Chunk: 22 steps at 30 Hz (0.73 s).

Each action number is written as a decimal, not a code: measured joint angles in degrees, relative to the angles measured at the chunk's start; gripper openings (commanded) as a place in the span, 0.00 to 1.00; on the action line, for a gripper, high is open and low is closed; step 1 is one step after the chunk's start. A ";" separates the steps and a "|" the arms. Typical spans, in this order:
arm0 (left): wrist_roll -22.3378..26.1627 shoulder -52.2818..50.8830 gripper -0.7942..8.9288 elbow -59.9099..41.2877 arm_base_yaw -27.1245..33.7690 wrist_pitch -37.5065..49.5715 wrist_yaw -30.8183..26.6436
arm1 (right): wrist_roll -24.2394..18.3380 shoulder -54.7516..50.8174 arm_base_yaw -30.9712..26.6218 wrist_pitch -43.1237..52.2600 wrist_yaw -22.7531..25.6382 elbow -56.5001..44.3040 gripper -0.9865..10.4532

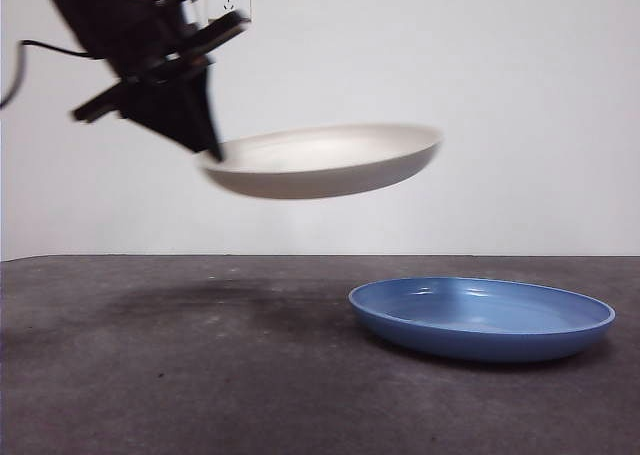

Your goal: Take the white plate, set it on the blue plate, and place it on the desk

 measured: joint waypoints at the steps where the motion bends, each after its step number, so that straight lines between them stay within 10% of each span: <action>1: -0.72 0.37 0.09 0.04 -1.18 1.05 0.00 | 0.00 0.00 0.00 0.00 0.00 0.00 0.46; 22: -5.62 24.94 0.09 18.49 -13.03 -2.27 -4.33 | 0.04 -0.04 0.00 -0.02 0.00 0.00 0.46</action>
